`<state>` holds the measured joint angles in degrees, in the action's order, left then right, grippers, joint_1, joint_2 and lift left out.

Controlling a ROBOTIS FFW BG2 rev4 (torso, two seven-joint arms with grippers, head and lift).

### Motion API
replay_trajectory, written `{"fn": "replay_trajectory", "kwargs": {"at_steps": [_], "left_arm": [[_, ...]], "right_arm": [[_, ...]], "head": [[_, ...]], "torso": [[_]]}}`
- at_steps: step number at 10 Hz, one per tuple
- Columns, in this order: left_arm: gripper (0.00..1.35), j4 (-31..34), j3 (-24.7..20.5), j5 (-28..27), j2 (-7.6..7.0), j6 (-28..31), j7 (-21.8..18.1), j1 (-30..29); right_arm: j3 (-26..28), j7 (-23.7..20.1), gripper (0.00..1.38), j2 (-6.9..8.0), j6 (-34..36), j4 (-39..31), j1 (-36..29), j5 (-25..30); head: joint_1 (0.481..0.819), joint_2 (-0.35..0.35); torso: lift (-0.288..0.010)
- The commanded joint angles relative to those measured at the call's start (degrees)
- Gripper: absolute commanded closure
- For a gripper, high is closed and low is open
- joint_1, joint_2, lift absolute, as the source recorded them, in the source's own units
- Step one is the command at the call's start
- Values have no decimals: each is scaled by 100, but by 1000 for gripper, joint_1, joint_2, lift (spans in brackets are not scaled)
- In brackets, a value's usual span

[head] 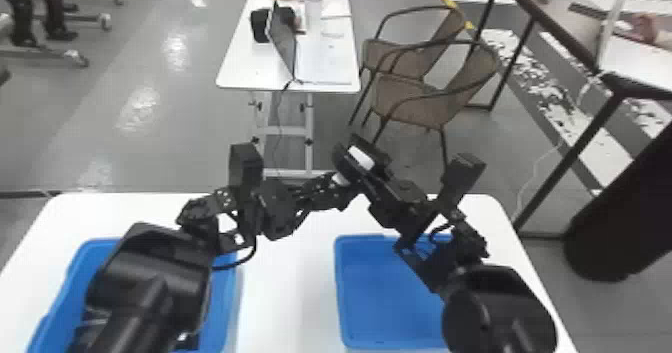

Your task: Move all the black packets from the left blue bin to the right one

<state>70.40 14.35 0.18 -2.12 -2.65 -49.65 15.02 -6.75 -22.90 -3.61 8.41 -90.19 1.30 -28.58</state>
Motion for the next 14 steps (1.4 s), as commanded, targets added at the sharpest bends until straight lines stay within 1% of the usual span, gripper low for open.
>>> {"fn": "replay_trajectory", "kwargs": {"at_steps": [1,2,3,4,5,6,7,8,9,11,14], "left_arm": [[1173,0,-29,9,-26,19,-1,-17],[1173,9,-73,9,-26,19,-1,-52],[1173,9,-108,9,-26,19,-1,-61],[1161,9,-169,9,-17,2,-1,-78],[937,18,-283,114,-8,45,70,-140],[473,106,-459,211,-17,125,175,-298],[147,334,-688,211,-34,371,237,-518],[87,572,-943,158,-26,538,307,-738],[140,730,-1206,167,1,626,316,-957],[151,1275,-1751,167,62,828,316,-1397],[151,1978,-2551,185,106,1083,316,-1907]], "right_arm": [[68,32,877,0,-50,-60,-7,89],[95,120,984,-9,-50,-131,-69,160],[112,181,1049,0,-50,-175,-130,169],[112,181,1049,-9,-50,-183,-166,177],[139,199,1049,0,-59,-157,-183,177],[235,207,1049,0,-103,-87,-192,195],[394,207,1049,-9,-121,-25,-210,265],[543,207,1049,-9,-130,28,-271,344],[684,207,1049,-9,-138,115,-350,432],[982,207,1049,-26,-138,423,-535,608],[1079,207,1049,-202,-138,1346,-438,608]], "head": [[695,-117],[695,-120],[695,-123],[695,-125],[695,-124],[695,-119],[695,-113],[695,-110],[695,-106],[695,-97],[695,-77]], "torso": [[0],[0],[0],[0],[0],[0],[0],[0],[0],[0],[0]]}}
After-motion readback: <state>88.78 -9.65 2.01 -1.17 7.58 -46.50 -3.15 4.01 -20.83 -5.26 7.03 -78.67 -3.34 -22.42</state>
